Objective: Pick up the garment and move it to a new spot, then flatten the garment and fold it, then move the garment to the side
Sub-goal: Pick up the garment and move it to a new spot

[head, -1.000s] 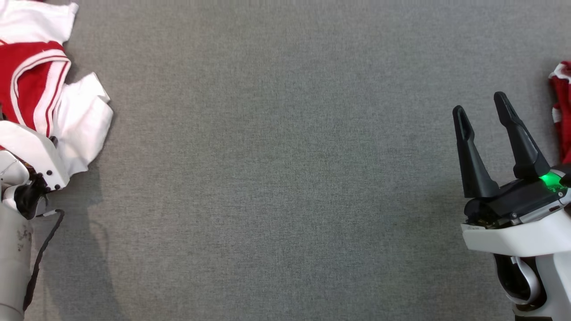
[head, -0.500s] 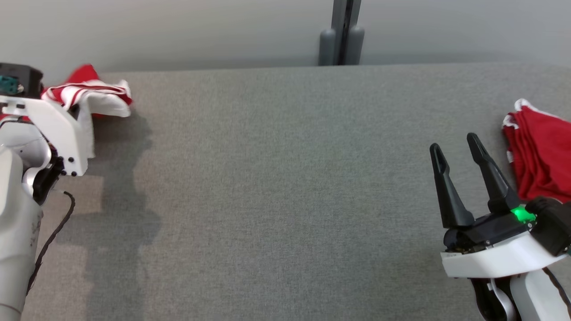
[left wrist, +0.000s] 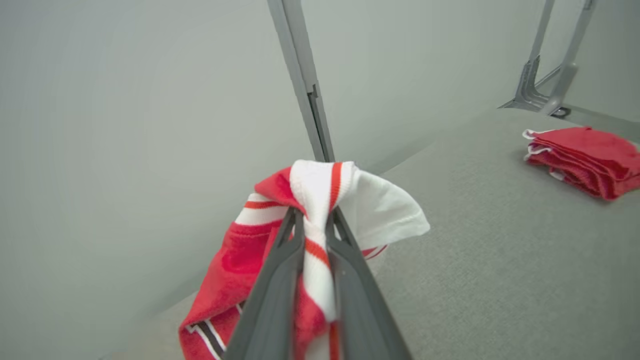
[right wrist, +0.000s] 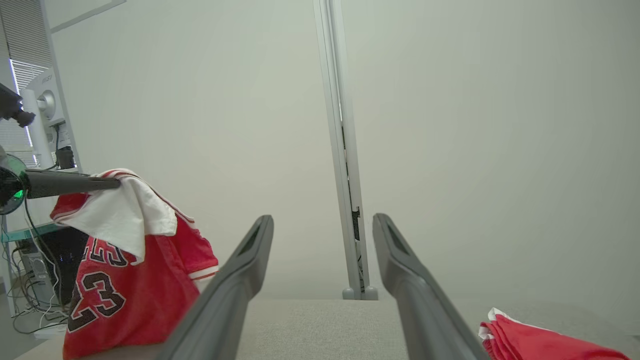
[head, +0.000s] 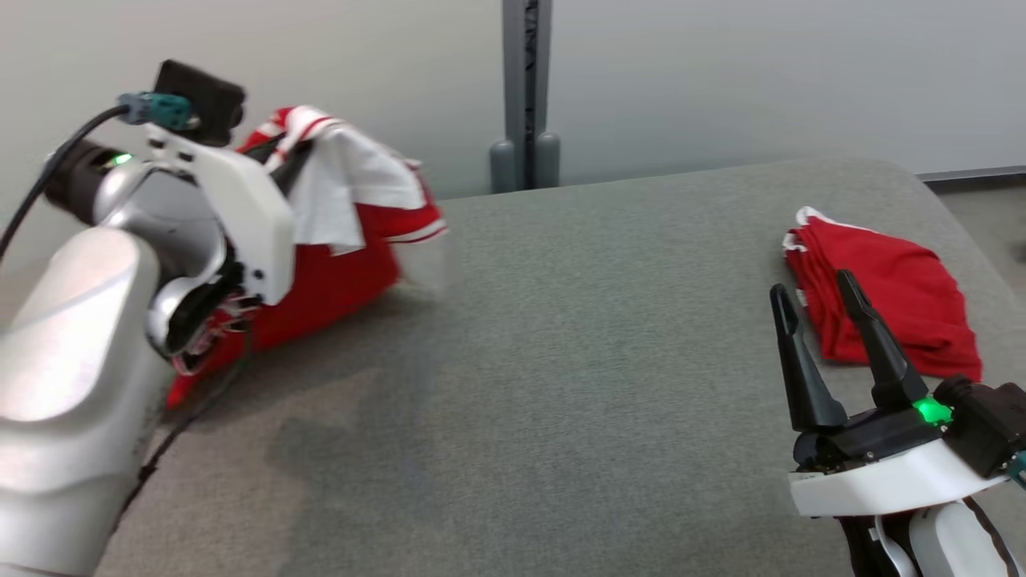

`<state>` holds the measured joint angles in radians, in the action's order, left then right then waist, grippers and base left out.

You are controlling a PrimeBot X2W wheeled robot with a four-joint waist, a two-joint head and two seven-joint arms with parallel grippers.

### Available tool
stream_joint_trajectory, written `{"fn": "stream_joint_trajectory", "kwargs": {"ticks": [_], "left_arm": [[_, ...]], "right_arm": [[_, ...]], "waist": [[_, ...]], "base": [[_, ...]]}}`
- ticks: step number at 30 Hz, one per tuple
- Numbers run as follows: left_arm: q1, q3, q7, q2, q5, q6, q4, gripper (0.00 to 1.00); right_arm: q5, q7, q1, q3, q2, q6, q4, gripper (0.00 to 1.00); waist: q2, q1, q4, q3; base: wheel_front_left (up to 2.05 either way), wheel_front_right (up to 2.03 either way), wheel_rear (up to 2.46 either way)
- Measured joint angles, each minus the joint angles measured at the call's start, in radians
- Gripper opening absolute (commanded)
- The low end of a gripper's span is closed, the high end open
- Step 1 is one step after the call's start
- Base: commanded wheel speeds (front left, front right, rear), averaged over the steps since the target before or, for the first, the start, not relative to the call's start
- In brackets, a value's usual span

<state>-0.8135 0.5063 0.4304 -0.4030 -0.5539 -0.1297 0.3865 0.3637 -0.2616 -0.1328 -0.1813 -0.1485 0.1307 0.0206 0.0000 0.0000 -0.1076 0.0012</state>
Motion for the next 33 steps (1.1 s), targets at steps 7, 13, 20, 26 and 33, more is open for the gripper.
{"fn": "stream_joint_trajectory", "kwargs": {"ticks": [7, 13, 20, 26, 33], "left_arm": [[-0.013, 0.003, -0.035, 0.115, -0.067, 0.009, -0.170, 0.00], [0.033, -0.026, -0.056, 0.123, -0.100, 0.048, -0.225, 0.00], [0.255, -0.049, -0.066, 0.072, -0.153, 0.079, -0.134, 0.00], [0.372, -0.106, -0.143, 0.018, -0.169, 0.117, 0.052, 0.00], [0.371, -0.148, -0.288, 0.033, -0.181, 0.099, 0.235, 1.00]], "right_arm": [[-0.002, 0.000, 0.005, 0.029, -0.004, 0.000, 0.001, 1.00], [-0.002, 0.000, 0.014, 0.041, -0.006, 0.000, 0.007, 1.00], [-0.001, 0.000, 0.019, 0.034, -0.006, 0.000, -0.001, 1.00], [0.006, 0.000, 0.010, 0.027, -0.011, 0.000, -0.007, 1.00], [0.011, 0.000, 0.001, 0.013, -0.020, 0.000, -0.020, 1.00]], "waist": [[0.0000, 0.0000, -0.060, -0.020], [0.0000, 0.0000, -0.071, -0.016], [0.0000, 0.0000, -0.059, 0.000], [0.0000, 0.0000, -0.051, 0.015], [0.0000, 0.0000, -0.032, 0.026]], "base": [[0.00, 0.00, 0.00], [0.00, 0.00, 0.00], [0.00, 0.00, 0.00], [0.00, 0.00, 0.00], [0.00, 0.00, 0.00]]}}
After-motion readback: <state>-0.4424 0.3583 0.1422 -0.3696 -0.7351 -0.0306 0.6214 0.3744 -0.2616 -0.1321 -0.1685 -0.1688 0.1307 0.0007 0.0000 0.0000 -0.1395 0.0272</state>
